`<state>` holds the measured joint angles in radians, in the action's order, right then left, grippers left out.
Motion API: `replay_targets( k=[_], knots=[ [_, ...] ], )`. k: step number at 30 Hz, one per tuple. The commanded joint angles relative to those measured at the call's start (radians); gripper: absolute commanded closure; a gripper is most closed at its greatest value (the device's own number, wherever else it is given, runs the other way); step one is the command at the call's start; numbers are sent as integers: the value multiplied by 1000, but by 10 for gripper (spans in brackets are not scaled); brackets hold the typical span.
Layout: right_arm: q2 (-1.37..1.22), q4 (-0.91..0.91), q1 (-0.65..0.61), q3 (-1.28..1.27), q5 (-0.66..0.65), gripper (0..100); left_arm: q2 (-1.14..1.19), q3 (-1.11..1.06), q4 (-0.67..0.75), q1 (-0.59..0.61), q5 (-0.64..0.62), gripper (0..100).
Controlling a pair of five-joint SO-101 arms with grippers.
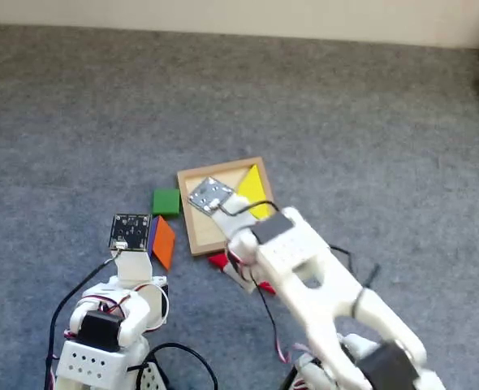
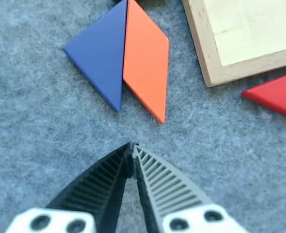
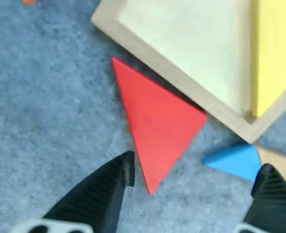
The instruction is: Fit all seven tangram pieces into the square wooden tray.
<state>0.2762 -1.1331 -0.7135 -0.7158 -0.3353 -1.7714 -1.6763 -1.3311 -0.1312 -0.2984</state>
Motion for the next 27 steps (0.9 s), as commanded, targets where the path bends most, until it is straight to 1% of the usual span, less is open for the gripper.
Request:
replay_targets(
  k=[1,7,16,25,27],
  knots=[
    [-113,8,-15,125,11,634,-42,-21,-5,8,2,993],
    [-254,13,-38,209,6,634,-42,-21,-5,8,2,993],
    [-410,13,-38,295,3,634,-42,-21,-5,8,2,993],
    [-426,10,-39,297,3,635,-42,-21,-5,8,2,993],
    [-424,-25,-39,300,3,635,-42,-21,-5,8,2,993]
  ],
)
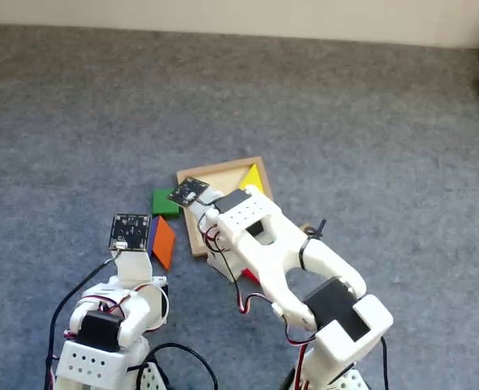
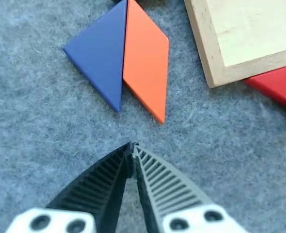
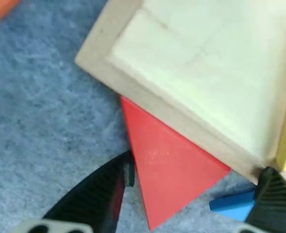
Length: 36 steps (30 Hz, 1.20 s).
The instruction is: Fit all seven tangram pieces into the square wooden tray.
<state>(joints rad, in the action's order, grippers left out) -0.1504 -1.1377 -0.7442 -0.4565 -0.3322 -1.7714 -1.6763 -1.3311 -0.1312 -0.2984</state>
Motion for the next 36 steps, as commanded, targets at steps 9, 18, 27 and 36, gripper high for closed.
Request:
replay_targets(
  k=[9,18,27,36],
  knots=[
    [2,-74,-25,38,0,635,-42,-21,-5,8,2,993],
    [2,-76,-87,41,0,635,-42,-21,-5,8,2,993],
    [4,-81,-90,33,0,650,-42,-21,-5,8,2,993],
    [2,-101,-87,1,0,698,-42,-21,-5,8,2,993]
  ],
)
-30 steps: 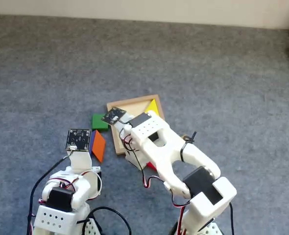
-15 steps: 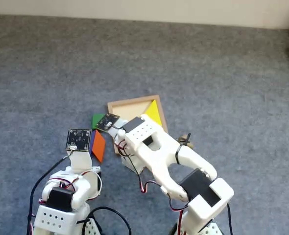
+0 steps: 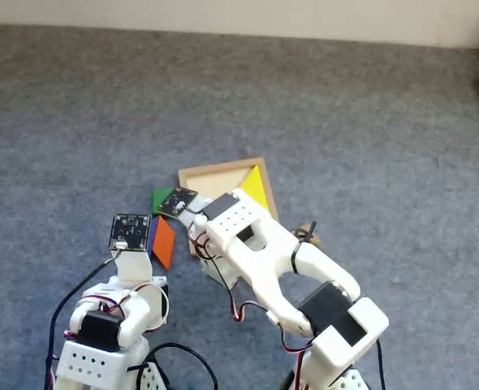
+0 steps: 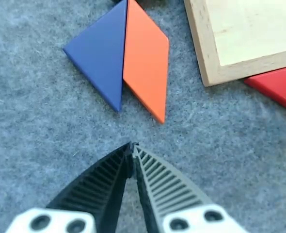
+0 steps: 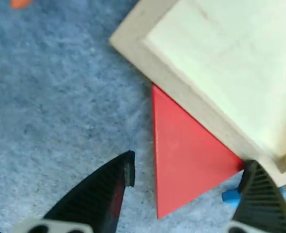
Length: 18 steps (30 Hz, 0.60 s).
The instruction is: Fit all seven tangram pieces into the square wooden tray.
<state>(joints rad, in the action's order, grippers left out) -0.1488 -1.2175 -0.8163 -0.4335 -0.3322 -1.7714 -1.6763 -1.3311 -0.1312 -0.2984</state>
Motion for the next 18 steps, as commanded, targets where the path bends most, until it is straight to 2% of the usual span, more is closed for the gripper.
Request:
replay_targets(
  k=[1,11,18],
  knots=[
    [1,-21,-15,-31,0,698,-42,-21,-5,8,2,993],
    [70,-91,-16,-70,0,699,-42,-21,-5,8,2,993],
    [180,-21,-15,-160,0,699,-42,-21,-5,8,2,993]
  ],
)
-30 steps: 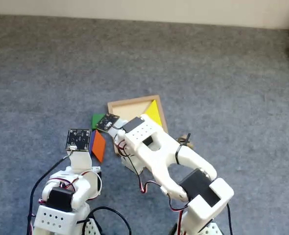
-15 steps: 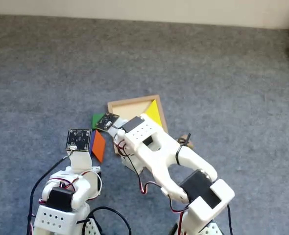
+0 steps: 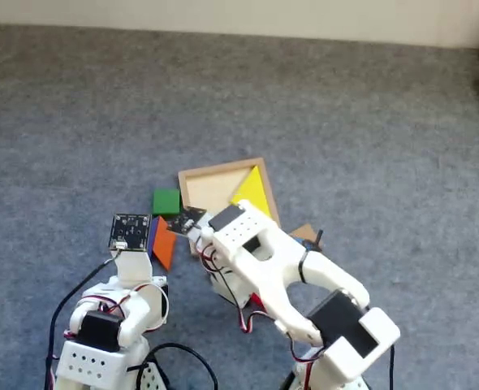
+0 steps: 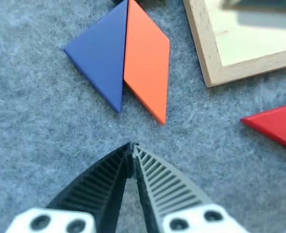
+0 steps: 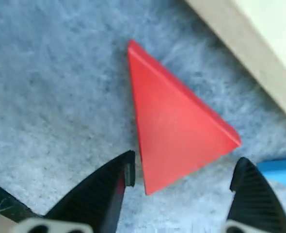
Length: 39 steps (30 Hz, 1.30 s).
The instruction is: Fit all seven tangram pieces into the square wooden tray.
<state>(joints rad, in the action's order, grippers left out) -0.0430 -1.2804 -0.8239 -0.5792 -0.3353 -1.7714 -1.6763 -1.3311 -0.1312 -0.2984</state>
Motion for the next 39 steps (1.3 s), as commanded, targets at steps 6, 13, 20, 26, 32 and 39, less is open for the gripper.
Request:
replay_targets(
  k=[6,13,20,26,32,39],
  knots=[
    [74,111,-7,-19,9,699,-42,-21,-5,8,2,993],
    [73,116,-12,-18,3,699,-42,-21,-5,8,2,993],
    [71,182,-12,-21,2,699,-42,-21,-5,8,2,993],
    [71,200,-5,-25,2,699,-42,-21,-5,8,2,993],
    [73,193,-2,-45,3,699,-42,-21,-5,8,2,993],
    [73,194,30,-88,9,699,-42,-21,-5,8,2,993]
  ],
)
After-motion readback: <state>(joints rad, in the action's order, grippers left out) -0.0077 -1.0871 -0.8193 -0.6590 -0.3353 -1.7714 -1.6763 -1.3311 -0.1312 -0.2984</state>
